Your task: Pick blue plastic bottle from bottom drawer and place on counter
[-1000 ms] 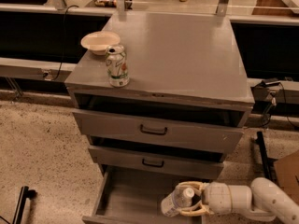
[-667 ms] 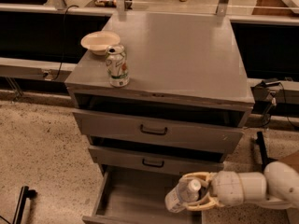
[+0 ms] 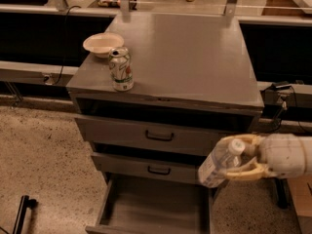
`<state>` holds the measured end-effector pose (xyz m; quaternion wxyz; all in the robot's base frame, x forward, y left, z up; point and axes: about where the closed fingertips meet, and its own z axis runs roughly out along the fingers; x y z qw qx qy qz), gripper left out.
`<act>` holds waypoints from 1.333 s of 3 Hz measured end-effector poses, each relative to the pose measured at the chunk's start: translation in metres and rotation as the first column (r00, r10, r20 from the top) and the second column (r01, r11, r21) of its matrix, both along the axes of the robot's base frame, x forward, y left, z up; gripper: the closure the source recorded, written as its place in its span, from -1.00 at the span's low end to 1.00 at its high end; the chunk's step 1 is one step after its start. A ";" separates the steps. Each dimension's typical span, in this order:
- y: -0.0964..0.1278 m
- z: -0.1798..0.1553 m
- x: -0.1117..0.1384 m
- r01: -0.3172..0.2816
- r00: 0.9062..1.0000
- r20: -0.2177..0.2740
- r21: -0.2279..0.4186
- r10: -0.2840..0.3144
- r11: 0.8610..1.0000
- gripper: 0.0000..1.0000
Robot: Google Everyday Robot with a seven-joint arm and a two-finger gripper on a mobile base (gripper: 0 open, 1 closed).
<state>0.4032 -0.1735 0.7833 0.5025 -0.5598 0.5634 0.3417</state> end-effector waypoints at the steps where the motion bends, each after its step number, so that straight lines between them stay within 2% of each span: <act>1: -0.016 0.061 0.033 0.099 0.994 -0.050 -0.033 -0.101 0.995 1.00; 2: -0.029 0.102 0.065 0.188 0.978 -0.081 -0.023 -0.190 0.982 1.00; 3: -0.045 0.134 0.096 0.335 0.936 -0.126 0.024 -0.330 0.942 1.00; 4: -0.045 0.134 0.096 0.335 0.936 -0.126 0.024 -0.330 0.942 1.00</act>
Offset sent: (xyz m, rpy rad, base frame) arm 0.1061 -0.0548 0.1560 0.0067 0.1248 -0.3245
